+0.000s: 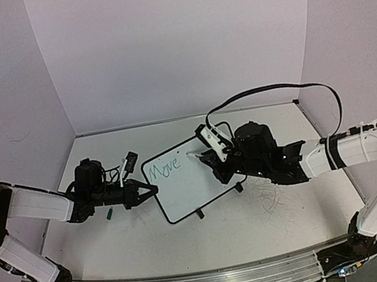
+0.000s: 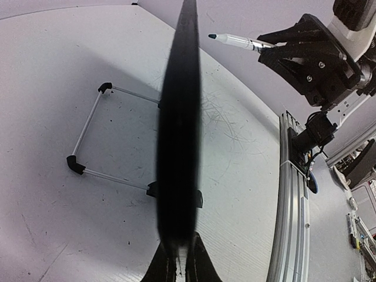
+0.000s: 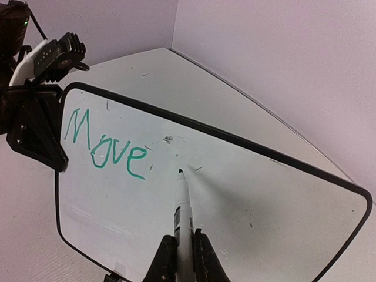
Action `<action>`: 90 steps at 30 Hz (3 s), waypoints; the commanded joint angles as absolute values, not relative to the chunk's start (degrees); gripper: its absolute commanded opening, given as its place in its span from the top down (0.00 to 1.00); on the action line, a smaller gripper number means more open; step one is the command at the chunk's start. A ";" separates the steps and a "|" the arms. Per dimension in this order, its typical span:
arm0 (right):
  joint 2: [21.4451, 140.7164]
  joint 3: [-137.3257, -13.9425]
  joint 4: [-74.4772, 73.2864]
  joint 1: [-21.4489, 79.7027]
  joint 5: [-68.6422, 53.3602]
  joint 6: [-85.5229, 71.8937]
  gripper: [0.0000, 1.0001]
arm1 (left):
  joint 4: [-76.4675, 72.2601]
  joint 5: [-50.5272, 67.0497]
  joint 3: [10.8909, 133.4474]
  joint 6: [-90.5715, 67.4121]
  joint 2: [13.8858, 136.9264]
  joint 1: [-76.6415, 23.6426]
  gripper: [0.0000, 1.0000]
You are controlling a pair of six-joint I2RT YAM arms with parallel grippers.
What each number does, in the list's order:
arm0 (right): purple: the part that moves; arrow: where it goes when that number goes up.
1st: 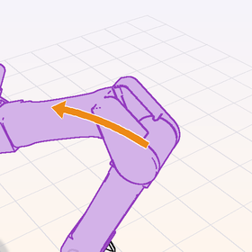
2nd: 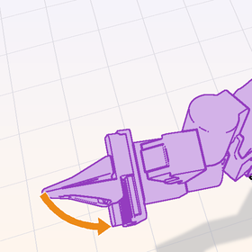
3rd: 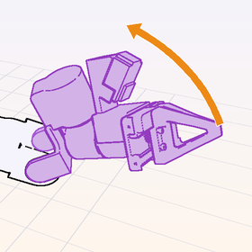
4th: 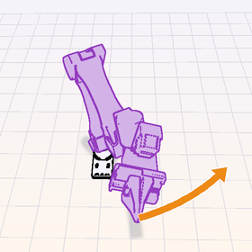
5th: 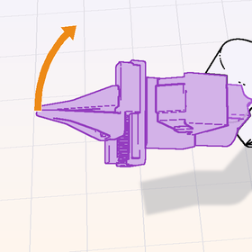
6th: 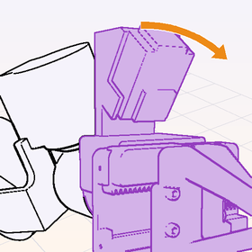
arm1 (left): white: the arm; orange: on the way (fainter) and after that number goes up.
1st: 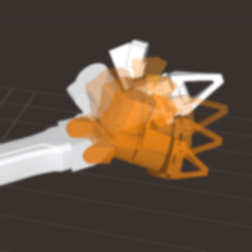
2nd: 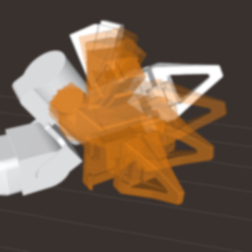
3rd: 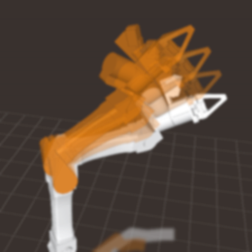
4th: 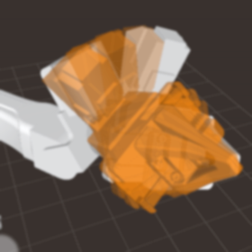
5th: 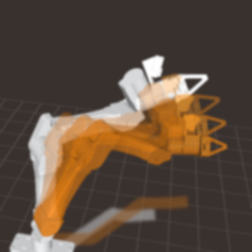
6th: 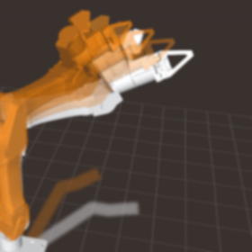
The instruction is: Write a sentence on the whiteboard
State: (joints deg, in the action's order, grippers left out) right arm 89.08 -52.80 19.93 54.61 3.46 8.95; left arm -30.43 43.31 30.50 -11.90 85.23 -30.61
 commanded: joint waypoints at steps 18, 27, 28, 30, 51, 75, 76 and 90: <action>91.30 -55.44 22.94 54.57 4.84 7.68 1.00 | -28.12 42.08 32.17 -8.35 84.74 -30.59 1.00; 92.09 -56.64 23.20 54.60 4.23 7.84 1.00 | -28.00 42.03 32.08 -8.26 84.81 -30.59 1.00; 92.28 -56.79 23.20 54.64 4.44 7.92 1.00 | -28.01 42.02 32.08 -8.26 84.77 -30.59 1.00; 92.60 -56.86 23.20 54.63 4.57 7.85 1.00 | -28.02 42.01 32.05 -8.26 84.63 -30.59 1.00; 91.40 -53.23 21.81 54.58 5.33 5.36 1.00 | -27.84 41.59 31.65 -8.09 84.11 -30.50 1.00; 91.64 -53.81 23.23 54.61 7.16 4.13 1.00 | -27.68 42.01 31.99 -8.14 84.46 -30.50 1.00; 91.81 -54.10 23.33 54.61 7.55 4.14 1.00 | -27.69 42.01 31.99 -8.17 84.41 -30.50 1.00; 92.80 -55.82 24.25 54.30 9.83 4.48 1.00 | -27.58 42.20 31.85 -8.00 84.44 -30.50 1.00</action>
